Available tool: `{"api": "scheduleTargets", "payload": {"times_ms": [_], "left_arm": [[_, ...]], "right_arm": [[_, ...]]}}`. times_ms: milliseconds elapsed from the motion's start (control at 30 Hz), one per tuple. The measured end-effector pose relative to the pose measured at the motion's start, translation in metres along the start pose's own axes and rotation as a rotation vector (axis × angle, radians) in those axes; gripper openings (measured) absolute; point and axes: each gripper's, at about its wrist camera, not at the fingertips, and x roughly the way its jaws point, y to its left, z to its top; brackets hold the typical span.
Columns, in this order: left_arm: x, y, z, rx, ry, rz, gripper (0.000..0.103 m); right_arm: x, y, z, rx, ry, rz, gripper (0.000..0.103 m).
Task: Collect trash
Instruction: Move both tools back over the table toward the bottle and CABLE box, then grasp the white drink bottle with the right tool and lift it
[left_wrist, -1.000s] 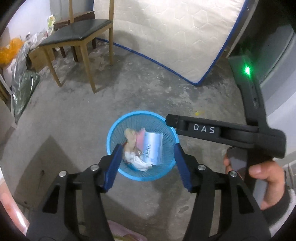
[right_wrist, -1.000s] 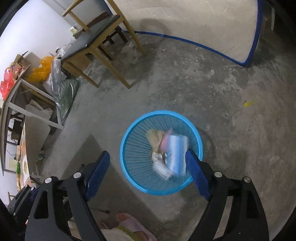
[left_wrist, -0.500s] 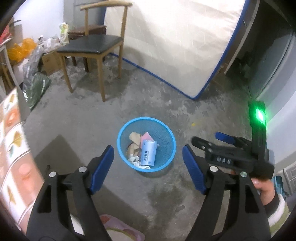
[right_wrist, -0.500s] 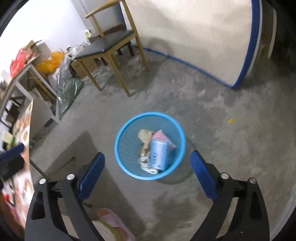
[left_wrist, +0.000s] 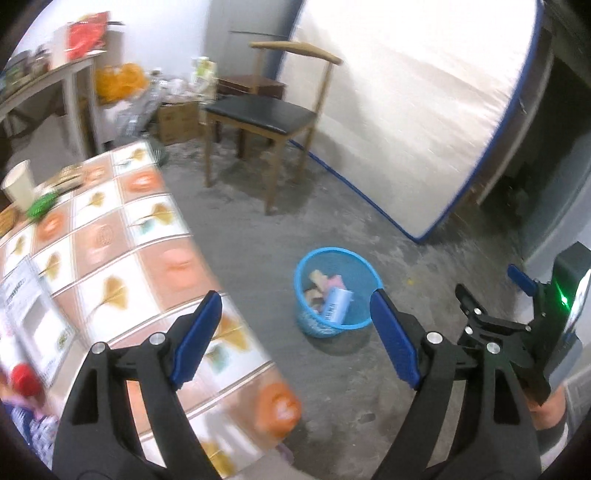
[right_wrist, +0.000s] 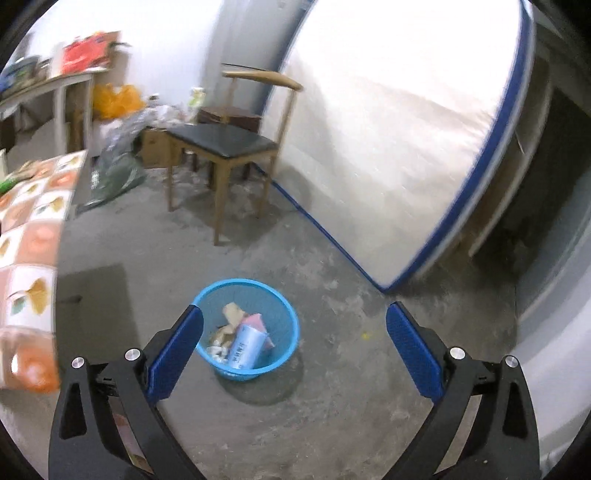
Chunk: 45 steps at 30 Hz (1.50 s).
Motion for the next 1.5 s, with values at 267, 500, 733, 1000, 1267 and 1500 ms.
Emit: {"api": "scheduleTargets", "payload": {"times_ms": [267, 500, 733, 1000, 1267, 1500], "left_arm": [[-0.076, 0.065, -0.036, -0.135, -0.087, 0.094, 0.079], [-0.14, 0.109, -0.075, -0.219, -0.154, 0.146, 0.081], [-0.187, 0.144, -0.112, -0.272, -0.217, 0.187, 0.081], [-0.22, 0.199, -0.135, -0.39, -0.281, 0.224, 0.082], [-0.214, 0.247, -0.105, -0.437, -0.262, 0.258, 0.082], [-0.197, 0.285, -0.093, -0.499, -0.213, 0.35, 0.082]], "right_arm": [[-0.063, 0.039, 0.024, 0.024, -0.111, 0.268, 0.096], [-0.125, 0.069, 0.037, 0.04, -0.219, 0.435, 0.096], [-0.162, 0.094, 0.041, 0.058, -0.212, 0.608, 0.096], [-0.172, 0.13, 0.054, 0.053, -0.123, 0.797, 0.096], [-0.142, 0.191, 0.068, 0.025, 0.012, 0.966, 0.096], [-0.118, 0.278, 0.091, -0.083, 0.154, 1.201, 0.085]]}}
